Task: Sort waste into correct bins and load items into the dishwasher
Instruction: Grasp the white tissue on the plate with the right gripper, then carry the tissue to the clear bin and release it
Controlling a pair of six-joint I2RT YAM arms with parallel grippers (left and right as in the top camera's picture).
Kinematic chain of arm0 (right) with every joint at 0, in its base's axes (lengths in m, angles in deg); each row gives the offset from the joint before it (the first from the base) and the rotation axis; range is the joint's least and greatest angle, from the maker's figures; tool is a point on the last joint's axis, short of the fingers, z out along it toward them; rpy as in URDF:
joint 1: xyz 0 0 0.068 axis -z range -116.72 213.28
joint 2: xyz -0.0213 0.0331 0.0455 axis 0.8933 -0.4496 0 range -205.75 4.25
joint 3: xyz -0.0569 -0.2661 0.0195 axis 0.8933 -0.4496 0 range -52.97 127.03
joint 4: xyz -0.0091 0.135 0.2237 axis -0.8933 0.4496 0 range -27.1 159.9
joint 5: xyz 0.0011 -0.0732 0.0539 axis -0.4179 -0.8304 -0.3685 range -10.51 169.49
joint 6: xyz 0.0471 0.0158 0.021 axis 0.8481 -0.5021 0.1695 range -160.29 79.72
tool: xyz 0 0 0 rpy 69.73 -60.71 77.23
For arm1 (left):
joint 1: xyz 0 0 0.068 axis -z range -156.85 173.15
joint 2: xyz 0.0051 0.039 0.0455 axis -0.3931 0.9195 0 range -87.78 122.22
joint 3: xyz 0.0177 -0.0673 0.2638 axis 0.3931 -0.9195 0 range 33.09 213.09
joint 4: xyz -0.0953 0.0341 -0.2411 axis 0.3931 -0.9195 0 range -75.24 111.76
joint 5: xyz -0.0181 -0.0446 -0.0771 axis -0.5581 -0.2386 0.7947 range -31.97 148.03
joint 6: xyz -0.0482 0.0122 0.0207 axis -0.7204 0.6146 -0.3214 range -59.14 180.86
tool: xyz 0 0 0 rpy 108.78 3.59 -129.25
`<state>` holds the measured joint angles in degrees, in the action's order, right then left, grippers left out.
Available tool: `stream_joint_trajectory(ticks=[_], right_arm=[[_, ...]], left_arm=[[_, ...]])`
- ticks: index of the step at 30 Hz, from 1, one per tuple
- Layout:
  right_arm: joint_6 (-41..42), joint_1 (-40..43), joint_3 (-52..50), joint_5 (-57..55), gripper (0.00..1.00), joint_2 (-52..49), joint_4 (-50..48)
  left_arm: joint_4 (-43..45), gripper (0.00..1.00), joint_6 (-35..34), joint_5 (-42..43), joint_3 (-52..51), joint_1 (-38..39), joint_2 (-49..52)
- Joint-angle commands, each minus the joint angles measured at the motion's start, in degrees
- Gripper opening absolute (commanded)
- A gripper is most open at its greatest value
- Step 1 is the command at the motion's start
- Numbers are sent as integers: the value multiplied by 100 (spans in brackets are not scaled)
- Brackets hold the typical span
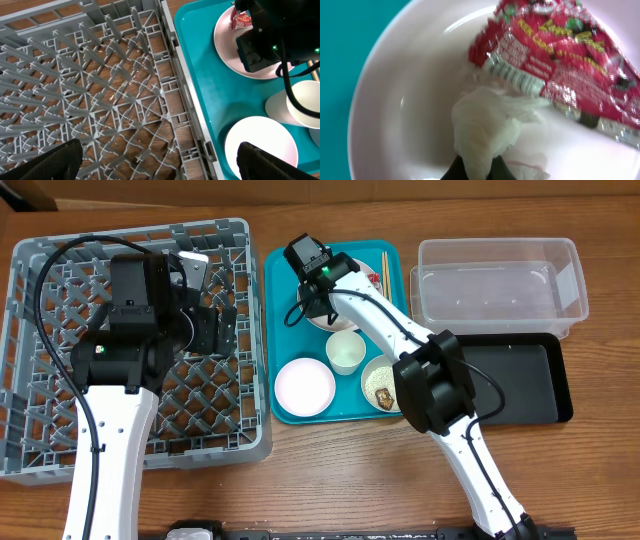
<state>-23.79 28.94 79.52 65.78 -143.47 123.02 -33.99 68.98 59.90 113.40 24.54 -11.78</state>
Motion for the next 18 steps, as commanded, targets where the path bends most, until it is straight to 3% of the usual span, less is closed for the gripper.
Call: stream_joint_trajectory(ticks=[1, 9, 14, 18], right_arm=[[52, 103, 533, -20, 4, 511, 243], [337, 940, 1648, -48, 4, 1784, 1143], [713, 1974, 1578, -107, 4, 1864, 1781], [949, 2649, 1117, 540, 7, 1665, 1755]], left_arm=[[9, 100, 87, -39, 129, -24, 7], [9, 100, 87, -39, 129, -24, 7], [9, 100, 87, -39, 129, -24, 7], [11, 100, 87, -39, 129, -24, 9]])
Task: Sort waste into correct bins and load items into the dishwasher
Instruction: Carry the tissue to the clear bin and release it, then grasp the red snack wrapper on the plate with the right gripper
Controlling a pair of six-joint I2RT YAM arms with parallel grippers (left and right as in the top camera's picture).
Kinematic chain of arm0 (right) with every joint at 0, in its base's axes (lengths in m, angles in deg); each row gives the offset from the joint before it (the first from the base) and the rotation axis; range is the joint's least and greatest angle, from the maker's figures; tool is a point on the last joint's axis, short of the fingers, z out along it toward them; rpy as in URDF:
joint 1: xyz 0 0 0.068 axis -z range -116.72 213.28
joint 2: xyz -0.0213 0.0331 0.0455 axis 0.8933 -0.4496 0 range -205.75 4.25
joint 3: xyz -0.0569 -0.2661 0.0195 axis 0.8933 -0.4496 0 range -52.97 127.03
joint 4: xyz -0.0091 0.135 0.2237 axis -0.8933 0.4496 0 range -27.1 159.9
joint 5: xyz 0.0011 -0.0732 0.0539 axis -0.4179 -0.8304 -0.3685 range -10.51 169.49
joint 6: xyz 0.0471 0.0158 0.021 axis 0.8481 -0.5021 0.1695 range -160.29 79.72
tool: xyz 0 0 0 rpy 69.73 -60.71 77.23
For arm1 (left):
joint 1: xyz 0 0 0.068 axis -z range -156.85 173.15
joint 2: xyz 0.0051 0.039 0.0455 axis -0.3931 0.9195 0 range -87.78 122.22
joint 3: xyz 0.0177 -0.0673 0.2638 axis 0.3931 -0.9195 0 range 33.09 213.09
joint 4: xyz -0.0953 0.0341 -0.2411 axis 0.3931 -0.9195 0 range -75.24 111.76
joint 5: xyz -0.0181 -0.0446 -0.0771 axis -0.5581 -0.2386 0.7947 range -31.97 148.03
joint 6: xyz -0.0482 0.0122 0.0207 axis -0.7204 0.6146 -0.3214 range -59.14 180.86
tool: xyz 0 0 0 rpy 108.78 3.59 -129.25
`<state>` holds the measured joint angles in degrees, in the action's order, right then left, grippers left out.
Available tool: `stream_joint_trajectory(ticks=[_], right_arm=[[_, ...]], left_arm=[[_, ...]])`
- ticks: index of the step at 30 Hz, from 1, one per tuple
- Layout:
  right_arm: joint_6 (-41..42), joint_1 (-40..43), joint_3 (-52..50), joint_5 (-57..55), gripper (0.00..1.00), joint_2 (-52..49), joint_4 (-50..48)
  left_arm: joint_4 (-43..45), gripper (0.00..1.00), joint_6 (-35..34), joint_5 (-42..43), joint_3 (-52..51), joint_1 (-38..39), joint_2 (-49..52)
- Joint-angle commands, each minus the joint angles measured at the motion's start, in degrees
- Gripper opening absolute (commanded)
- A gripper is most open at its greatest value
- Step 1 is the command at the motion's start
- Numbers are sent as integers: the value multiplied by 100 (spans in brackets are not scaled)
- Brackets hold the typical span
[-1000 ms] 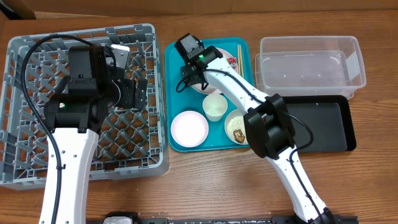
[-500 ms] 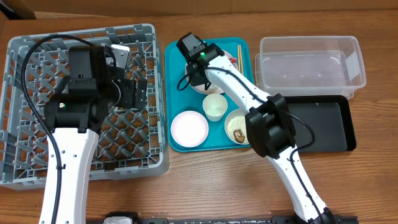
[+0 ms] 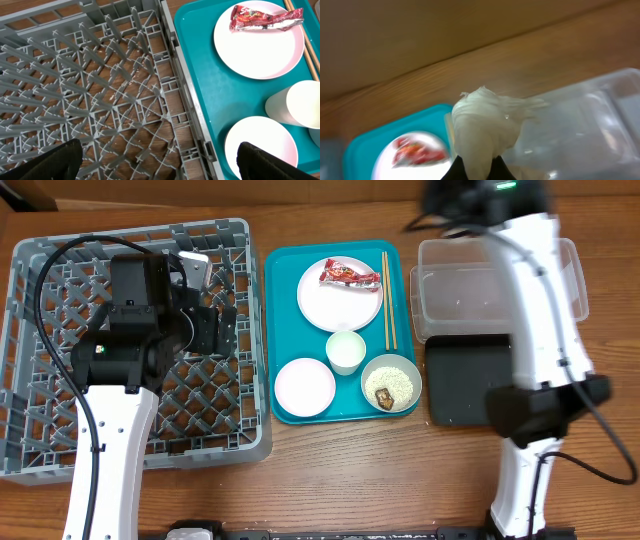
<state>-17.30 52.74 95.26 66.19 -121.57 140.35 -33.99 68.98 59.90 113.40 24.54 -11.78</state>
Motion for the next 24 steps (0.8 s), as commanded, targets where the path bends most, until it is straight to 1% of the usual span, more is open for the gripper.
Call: stream_joint_trajectory(ticks=[1, 2, 3, 6, 8, 10, 13, 14, 15, 16, 18, 20, 24], right_arm=[[299, 396, -577, 693, 12, -601, 20], [299, 472, -682, 809, 23, -656, 15], [299, 527, -793, 903, 28, -719, 2], [297, 612, -1067, 1003, 33, -793, -2], [297, 612, -1123, 1043, 51, -793, -20], [269, 612, -990, 1290, 59, -769, -17], [258, 560, -503, 1934, 66, -680, -11], [260, 516, -334, 2061, 71, -662, -35], [289, 446, -153, 2116, 81, -662, -63], [391, 380, -22, 2107, 86, -662, -79], [605, 197, 48, 2116, 86, -662, -225], [693, -74, -4, 2059, 85, -686, -444], [997, -586, -444, 1252, 82, -715, -879]], left_arm=[[9, 100, 87, -39, 129, -24, 11], [9, 100, 87, -39, 129, -24, 11], [9, 100, 87, -39, 129, -24, 11], [9, 100, 85, -39, 129, -24, 11], [9, 100, 85, -42, 129, -26, 11], [9, 100, 87, -42, 129, -24, 11], [9, 100, 87, -39, 129, -24, 11], [9, 100, 87, -42, 129, -24, 11], [9, 100, 87, -39, 129, -24, 11], [9, 100, 87, -42, 129, -24, 11], [9, 100, 87, -42, 129, -24, 13], [9, 100, 87, -39, 129, -24, 13], [9, 100, 87, -39, 129, -24, 13]])
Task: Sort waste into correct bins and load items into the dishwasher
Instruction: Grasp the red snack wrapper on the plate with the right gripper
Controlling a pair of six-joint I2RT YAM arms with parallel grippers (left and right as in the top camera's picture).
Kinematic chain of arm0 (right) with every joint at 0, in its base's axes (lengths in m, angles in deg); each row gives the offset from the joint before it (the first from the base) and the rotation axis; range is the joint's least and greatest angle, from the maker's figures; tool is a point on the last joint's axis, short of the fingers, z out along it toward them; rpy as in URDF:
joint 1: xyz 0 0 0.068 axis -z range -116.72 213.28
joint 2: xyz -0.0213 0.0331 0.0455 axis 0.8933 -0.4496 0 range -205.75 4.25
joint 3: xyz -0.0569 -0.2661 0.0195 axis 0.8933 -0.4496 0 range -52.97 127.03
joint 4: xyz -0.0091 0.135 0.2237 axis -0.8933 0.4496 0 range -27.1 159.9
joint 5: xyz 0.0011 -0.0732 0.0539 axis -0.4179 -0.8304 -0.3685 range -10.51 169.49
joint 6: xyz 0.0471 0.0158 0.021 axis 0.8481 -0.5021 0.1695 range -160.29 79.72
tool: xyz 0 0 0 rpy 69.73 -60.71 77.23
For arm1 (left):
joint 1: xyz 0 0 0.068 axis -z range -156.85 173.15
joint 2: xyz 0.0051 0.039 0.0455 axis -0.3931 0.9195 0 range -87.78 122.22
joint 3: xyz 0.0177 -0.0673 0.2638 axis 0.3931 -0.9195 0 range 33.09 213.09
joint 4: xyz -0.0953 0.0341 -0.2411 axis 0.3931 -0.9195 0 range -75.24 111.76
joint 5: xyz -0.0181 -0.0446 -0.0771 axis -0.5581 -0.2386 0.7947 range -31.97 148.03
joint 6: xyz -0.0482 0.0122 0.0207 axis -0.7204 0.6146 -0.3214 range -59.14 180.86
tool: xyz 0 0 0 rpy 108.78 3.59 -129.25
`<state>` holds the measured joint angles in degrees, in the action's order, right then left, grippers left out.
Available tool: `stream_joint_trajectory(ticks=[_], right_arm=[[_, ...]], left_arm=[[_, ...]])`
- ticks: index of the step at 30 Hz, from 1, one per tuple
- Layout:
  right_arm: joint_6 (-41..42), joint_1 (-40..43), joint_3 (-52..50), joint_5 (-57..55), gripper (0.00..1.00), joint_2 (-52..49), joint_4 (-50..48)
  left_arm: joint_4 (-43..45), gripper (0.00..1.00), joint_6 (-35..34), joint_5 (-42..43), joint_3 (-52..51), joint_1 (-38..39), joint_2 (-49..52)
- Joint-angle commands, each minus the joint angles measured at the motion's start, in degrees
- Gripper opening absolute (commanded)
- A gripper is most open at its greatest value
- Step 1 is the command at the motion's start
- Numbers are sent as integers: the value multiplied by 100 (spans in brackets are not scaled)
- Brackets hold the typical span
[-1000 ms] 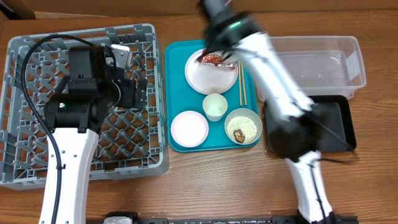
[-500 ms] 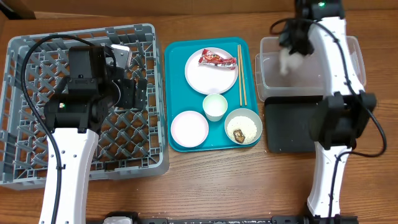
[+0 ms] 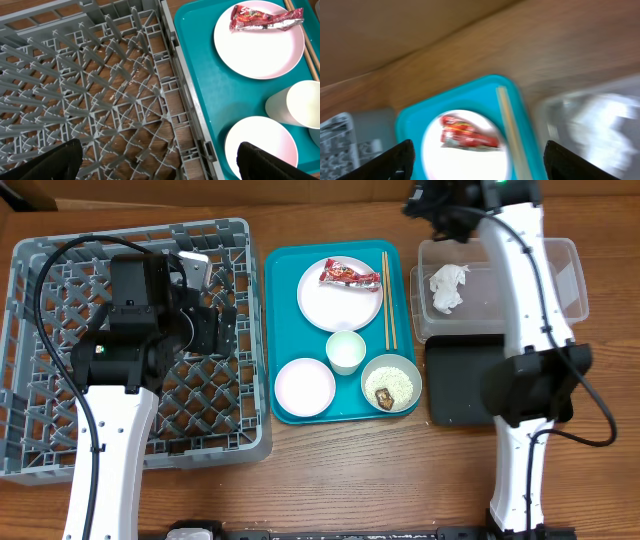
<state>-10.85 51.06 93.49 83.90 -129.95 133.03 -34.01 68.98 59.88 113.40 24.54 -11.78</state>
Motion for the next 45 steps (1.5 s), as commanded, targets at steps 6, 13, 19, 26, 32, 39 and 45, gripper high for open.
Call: stream_joint_trajectory(ticks=[6, 13, 19, 26, 32, 39, 45], right_arm=[[544, -879, -1220, -1351, 73, 111, -713], [444, -817, -2284, -1316, 73, 109, -1427], [164, -809, -2734, -940, 68, 59, -1989], [116, -844, -2796, -857, 68, -236, -2063], [-251, -898, -2800, -734, 67, -293, -2264], [-291, -938, -2802, -702, 65, -529, -2264], [-542, -1121, -2785, -728, 56, -540, -2186]], left_arm=[[11, 100, 87, -37, 129, -24, 13], [11, 100, 87, -37, 129, -24, 13], [11, 100, 87, -37, 129, -24, 13], [11, 100, 87, -37, 129, -24, 13], [11, 100, 87, -37, 129, -24, 13], [11, 100, 87, -37, 129, -24, 13], [11, 100, 87, -37, 129, -24, 17]])
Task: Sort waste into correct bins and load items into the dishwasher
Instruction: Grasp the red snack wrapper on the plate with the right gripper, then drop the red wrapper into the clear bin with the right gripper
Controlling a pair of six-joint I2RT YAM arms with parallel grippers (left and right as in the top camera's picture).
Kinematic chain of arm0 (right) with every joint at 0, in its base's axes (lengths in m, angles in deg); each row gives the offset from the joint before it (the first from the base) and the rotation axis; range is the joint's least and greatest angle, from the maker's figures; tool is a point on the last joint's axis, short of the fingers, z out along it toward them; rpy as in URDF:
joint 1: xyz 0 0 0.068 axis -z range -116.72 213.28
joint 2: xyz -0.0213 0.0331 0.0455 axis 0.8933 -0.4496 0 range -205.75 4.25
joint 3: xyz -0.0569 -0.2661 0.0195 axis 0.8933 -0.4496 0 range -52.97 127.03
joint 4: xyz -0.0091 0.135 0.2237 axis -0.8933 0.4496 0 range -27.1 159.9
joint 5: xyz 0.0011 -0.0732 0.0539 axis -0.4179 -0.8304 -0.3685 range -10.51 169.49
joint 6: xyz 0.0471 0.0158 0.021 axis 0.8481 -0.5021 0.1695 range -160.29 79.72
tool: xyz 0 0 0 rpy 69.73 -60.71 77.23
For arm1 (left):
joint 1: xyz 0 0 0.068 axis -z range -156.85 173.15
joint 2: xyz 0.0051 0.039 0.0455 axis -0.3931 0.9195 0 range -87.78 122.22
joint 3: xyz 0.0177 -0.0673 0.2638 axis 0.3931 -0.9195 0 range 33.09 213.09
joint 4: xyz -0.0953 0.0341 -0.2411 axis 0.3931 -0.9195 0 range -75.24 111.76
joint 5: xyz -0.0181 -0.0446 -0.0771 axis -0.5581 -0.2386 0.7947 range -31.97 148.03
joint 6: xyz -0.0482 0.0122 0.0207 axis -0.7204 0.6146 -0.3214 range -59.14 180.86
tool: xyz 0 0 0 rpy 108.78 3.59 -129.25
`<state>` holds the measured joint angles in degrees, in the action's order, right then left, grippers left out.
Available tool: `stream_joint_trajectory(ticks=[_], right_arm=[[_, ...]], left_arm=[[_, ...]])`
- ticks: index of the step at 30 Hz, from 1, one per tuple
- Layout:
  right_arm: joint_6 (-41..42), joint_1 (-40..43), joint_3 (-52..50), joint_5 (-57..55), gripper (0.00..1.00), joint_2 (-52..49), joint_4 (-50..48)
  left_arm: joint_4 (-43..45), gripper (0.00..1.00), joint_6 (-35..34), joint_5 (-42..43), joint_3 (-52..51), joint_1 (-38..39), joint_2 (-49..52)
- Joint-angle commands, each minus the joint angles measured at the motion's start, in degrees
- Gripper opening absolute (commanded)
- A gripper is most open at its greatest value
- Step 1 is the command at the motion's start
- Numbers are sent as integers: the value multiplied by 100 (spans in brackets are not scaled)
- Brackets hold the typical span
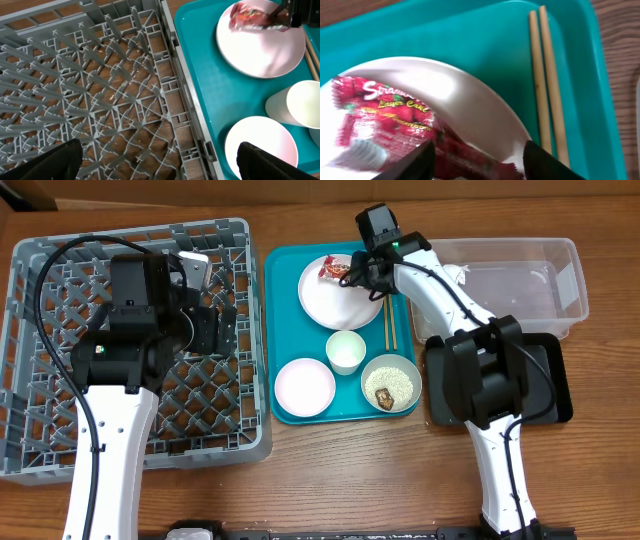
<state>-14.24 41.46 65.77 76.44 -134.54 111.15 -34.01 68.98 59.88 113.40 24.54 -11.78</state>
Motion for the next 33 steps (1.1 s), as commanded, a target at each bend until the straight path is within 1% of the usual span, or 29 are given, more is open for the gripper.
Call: stream_joint_trajectory(ticks=[1, 6, 8, 11, 12, 15, 20, 25, 30, 33], right_arm=[[-238, -195, -13, 11, 54, -81, 2], [-254, -302, -13, -295, 53, -81, 31], [-251, -302, -13, -297, 50, -81, 28], [-249, -302, -28, -289, 38, -107, 24], [-247, -302, -28, -286, 32, -125, 24], [-249, -321, -31, -173, 5, -186, 26], [-249, -319, 105, -68, 4, -44, 201], [-142, -146, 811, -66, 4, 557, 756], [-11, 260, 1665, -74, 4, 1279, 1565], [17, 647, 1753, -131, 4, 1646, 1980]], left_arm=[[11, 100, 87, -37, 129, -24, 17], [11, 100, 85, -37, 129, -24, 20], [11, 100, 87, -37, 129, -24, 22], [11, 100, 87, -37, 129, -24, 22], [11, 100, 87, -37, 129, -24, 22], [11, 100, 87, -37, 129, -24, 26], [11, 100, 87, -37, 129, -24, 28], [11, 100, 85, -37, 129, -24, 44], [11, 100, 87, -37, 129, -24, 44], [11, 100, 87, -37, 129, -24, 44]])
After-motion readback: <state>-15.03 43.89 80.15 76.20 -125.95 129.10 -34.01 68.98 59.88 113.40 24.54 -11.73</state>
